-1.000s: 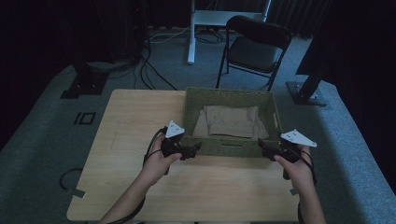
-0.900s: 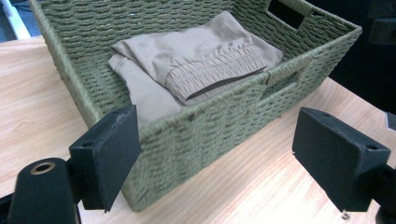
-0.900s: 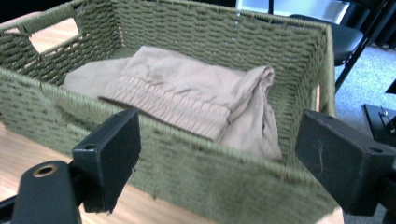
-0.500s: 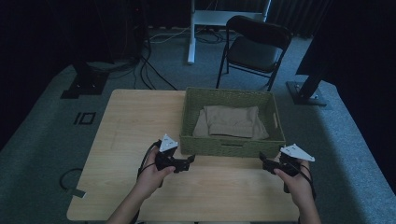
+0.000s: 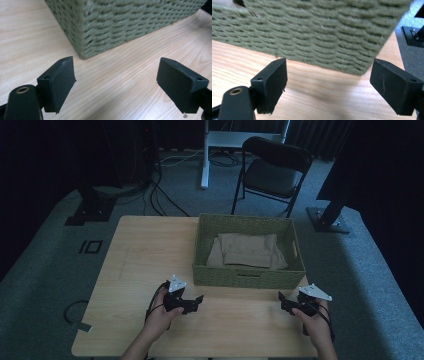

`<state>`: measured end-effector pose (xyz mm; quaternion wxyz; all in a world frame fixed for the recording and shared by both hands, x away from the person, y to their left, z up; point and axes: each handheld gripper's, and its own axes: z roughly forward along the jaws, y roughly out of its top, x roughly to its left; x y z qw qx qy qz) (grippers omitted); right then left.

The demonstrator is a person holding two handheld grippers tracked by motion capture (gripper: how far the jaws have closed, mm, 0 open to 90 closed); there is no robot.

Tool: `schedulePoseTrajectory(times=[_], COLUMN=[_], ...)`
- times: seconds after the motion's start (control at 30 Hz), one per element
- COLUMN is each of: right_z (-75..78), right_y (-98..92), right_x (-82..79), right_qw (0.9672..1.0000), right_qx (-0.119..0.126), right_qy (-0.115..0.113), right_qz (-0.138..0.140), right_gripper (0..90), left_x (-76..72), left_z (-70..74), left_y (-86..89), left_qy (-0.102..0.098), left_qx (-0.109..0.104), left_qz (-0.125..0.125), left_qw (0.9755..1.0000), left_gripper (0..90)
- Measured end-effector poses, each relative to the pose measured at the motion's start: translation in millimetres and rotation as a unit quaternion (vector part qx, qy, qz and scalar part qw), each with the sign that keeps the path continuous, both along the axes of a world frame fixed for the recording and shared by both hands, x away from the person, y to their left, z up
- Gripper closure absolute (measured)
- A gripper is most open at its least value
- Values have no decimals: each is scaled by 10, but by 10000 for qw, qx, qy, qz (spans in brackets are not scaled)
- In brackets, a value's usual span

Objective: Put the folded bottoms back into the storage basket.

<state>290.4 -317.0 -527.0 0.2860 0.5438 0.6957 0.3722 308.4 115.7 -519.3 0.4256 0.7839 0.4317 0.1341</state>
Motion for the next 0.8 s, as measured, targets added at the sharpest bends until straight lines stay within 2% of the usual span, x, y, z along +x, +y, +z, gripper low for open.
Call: schedulePoseTrajectory(times=[0.07,0.2,0.27,0.3,0.33,0.4,0.53,0.63,0.8], right_z=[-46,-138,-180,-200,-218,-246,-267,-284,-285], right_y=[-16,-26,-33,-38,-41,-38,-29,-19,-5], right_x=[-7,-27,-33,-36,-37,-43,-47,-51,-59], right_qw=[10000,9998,9996,9996,9995,9992,9982,9963,9953], right_qx=[-11,-41,-42,-28,-41,-70,-119,-197,-128], right_qy=[73,189,243,266,291,352,534,772,814], right_qz=[-24,-75,-118,-136,-134,-159,-231,-316,-504], right_gripper=[142,141,141,141,141,142,142,142,135], left_x=[3,1,-8,-13,-23,-41,-73,-108,-148], left_z=[-66,-223,-293,-316,-316,-310,-317,-315,-319], left_y=[26,77,100,111,115,123,128,123,95], left_qy=[19,191,227,309,304,270,301,249,165], left_qx=[8,13,77,86,20,42,163,385,724], left_qz=[52,203,259,291,341,363,540,671,909], left_qw=[10000,9996,9994,9991,9990,9990,9980,9967,9931], left_gripper=[160,160,160,160,158,158,157,158,157])
